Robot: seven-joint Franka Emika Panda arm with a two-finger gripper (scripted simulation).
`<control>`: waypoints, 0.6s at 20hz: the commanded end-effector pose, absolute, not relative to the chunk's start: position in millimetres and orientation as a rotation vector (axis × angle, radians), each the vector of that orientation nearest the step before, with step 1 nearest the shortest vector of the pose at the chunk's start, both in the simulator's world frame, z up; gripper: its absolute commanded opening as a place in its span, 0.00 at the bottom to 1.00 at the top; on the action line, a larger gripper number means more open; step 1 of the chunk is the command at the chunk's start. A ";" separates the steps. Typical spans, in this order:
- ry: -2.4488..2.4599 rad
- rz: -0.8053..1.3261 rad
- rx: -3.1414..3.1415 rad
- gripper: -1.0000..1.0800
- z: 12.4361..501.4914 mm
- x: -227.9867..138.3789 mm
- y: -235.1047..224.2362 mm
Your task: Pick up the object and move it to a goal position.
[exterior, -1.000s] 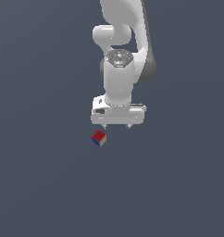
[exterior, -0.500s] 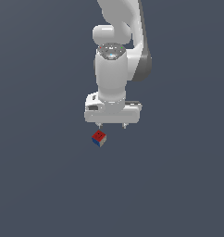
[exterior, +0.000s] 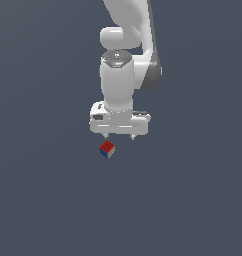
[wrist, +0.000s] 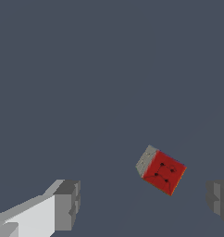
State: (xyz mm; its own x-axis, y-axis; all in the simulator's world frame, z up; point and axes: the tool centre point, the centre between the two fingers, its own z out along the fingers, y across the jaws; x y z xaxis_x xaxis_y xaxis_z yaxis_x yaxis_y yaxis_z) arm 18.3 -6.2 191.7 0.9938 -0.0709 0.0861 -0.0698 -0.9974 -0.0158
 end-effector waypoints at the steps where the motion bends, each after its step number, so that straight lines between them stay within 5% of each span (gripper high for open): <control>1: 0.167 -0.125 -3.120 0.96 184.2 16.6 -10.2; 12: 0.626 -0.052 -3.063 0.96 127.0 0.0 -42.1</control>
